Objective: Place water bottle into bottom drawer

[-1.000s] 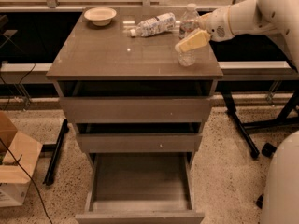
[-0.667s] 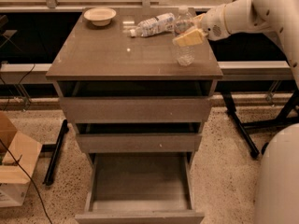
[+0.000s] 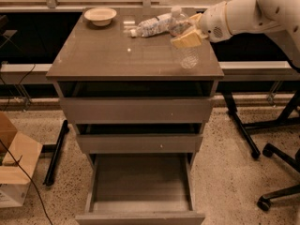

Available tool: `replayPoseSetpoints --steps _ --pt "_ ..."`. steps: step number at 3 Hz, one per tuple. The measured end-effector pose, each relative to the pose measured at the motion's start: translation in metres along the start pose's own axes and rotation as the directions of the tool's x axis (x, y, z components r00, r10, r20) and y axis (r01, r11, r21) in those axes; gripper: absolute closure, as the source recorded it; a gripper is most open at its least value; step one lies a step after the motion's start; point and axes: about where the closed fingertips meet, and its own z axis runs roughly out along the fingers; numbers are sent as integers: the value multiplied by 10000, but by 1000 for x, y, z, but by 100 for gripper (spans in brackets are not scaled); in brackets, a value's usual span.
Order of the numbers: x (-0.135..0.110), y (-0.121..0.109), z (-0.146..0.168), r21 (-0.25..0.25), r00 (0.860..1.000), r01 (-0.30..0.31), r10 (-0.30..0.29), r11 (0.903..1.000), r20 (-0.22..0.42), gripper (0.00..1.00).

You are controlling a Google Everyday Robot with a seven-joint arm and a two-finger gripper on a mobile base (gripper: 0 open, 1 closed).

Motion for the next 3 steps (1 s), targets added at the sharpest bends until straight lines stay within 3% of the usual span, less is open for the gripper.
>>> replayPoseSetpoints --steps 2,3 --pt "2 98 -21 -616 9955 579 -622 9964 -710 100" --pt "29 154 -13 -1244 9907 530 -678 9908 -1182 100"
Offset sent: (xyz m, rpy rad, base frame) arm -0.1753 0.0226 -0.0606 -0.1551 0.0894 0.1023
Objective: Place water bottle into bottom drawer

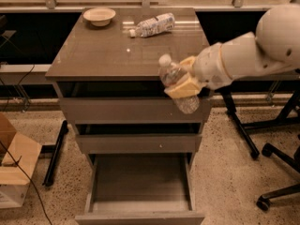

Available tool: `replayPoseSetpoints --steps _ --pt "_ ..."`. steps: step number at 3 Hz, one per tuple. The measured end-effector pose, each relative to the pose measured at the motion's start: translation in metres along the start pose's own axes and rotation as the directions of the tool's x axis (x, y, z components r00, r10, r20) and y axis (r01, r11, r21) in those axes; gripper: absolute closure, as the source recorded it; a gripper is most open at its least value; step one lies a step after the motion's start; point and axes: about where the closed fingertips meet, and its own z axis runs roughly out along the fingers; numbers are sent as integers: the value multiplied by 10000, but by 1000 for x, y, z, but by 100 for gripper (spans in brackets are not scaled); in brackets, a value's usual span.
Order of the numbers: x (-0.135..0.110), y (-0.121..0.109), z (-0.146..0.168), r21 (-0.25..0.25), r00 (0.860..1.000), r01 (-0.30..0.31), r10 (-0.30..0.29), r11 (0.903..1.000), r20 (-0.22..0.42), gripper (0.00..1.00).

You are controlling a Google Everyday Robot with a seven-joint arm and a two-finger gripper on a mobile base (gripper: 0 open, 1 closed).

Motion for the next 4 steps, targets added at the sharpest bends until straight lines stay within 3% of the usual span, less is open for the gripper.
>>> replayPoseSetpoints --steps 1,2,3,4 --pt "24 41 40 -778 9987 -208 172 9968 -472 100" --pt "48 70 89 -1518 9971 -548 459 9869 -615 100" --pt "48 70 89 -1519 9971 -548 459 9869 -615 100" --pt "64 82 115 -1926 9951 -922 837 9769 -520 100"
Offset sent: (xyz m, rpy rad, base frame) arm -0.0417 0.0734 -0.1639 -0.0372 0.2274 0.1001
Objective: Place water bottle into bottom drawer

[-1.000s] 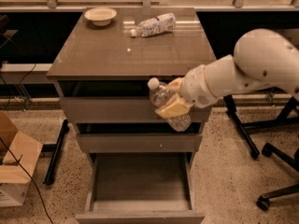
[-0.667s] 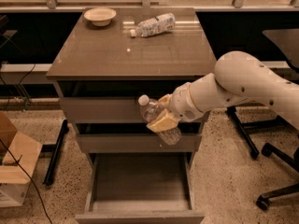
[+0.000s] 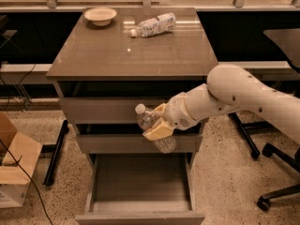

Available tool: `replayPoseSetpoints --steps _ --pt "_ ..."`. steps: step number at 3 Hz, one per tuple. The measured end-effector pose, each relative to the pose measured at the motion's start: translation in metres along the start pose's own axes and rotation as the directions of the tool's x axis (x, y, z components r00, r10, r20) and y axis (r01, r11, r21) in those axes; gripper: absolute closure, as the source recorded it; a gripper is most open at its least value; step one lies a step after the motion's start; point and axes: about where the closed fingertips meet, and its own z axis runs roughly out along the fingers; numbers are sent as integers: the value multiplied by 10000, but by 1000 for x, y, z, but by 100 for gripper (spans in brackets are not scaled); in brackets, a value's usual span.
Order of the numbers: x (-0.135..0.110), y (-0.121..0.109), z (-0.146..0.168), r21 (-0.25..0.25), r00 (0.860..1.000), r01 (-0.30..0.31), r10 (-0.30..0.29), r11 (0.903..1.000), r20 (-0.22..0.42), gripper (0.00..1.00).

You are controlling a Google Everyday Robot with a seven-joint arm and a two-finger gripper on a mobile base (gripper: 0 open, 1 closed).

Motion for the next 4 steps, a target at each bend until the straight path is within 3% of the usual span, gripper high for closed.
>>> replayPoseSetpoints --steps 1,2,4 --pt "26 3 50 -724 9989 -417 431 9965 188 100" --pt "58 11 105 -1515 9910 -1140 1231 9819 522 100" --pt "139 40 208 -2691 9551 -2741 2941 9233 362 100"
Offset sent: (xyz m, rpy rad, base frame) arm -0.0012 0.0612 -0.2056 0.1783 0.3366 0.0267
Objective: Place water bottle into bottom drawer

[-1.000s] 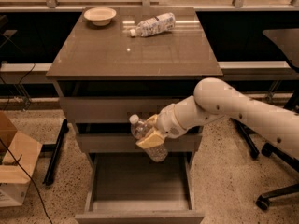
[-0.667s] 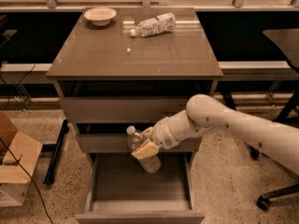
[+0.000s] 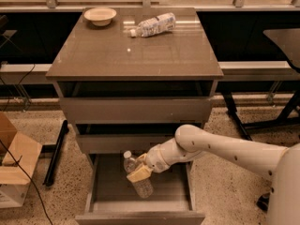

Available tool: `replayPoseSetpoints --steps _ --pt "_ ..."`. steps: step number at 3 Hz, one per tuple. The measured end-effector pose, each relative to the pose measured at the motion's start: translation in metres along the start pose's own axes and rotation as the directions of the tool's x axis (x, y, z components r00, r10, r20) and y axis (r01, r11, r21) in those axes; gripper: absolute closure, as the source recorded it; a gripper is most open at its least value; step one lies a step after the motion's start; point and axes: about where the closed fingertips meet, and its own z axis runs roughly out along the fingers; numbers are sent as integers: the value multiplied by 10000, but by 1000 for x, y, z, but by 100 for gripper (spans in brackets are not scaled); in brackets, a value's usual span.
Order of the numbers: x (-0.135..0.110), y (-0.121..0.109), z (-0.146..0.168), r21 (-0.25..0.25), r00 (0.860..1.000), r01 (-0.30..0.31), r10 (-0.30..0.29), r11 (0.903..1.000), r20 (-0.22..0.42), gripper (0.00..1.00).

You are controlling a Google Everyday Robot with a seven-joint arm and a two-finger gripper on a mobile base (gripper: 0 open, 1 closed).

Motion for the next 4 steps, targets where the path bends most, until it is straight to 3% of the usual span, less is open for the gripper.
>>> replayPoseSetpoints --steps 1,3,4 --pt "41 -11 38 -8 9974 -717 717 9974 -11 100" --pt "54 -18 54 190 9943 -1052 1055 9943 -131 100" --pt "72 -43 79 377 9920 -1199 1213 9921 -361 100"
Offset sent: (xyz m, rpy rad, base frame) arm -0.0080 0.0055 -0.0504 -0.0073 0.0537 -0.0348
